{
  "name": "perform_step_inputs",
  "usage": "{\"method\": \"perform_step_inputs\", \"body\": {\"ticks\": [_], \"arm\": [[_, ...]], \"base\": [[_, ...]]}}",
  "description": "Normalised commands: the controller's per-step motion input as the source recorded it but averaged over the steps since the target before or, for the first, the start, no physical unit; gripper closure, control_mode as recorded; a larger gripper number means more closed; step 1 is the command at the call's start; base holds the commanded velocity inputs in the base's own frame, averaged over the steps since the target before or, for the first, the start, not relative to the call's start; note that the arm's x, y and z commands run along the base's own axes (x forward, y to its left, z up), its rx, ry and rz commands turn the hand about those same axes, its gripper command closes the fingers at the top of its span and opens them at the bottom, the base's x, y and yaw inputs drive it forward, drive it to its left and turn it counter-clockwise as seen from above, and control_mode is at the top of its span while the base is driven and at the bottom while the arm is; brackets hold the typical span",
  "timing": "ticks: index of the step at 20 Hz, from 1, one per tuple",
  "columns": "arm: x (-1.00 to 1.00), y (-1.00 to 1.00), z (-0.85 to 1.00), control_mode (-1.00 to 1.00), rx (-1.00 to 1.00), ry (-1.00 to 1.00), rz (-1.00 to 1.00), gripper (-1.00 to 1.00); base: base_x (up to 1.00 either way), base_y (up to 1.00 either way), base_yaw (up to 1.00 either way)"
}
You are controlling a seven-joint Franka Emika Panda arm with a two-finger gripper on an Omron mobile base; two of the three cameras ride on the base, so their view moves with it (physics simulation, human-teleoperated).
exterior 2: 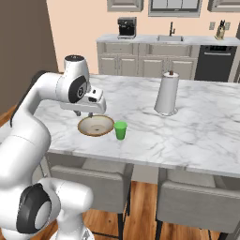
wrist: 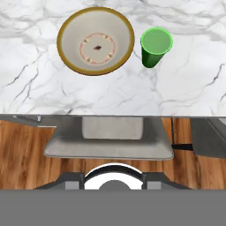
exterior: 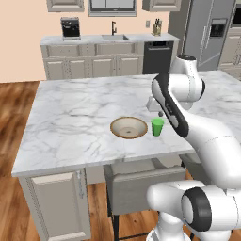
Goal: Place the cup inside the bowl on the dining table and move the bowl to any counter.
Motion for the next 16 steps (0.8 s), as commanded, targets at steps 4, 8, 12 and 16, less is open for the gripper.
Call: {"method": "perform_step_inputs", "body": {"ticks": [4, 8, 12, 16], "arm": [[0.00, -0.03, 0.00, -1.00, 0.00, 0.04, 0.00, -1.00], [0.00, -0.16, 0.00, -1.00, 0.00, 0.02, 0.00, -1.00], [0.00, -0.35, 0.00, -1.00, 0.03, 0.00, 0.00, -1.00], [0.01, -0.33, 0.00, -1.00, 0.03, 0.00, 0.00, -1.00]], "base": [[0.00, 0.00, 0.00], [0.00, 0.00, 0.00], [0.00, 0.00, 0.00], [0.00, 0.00, 0.00]]}}
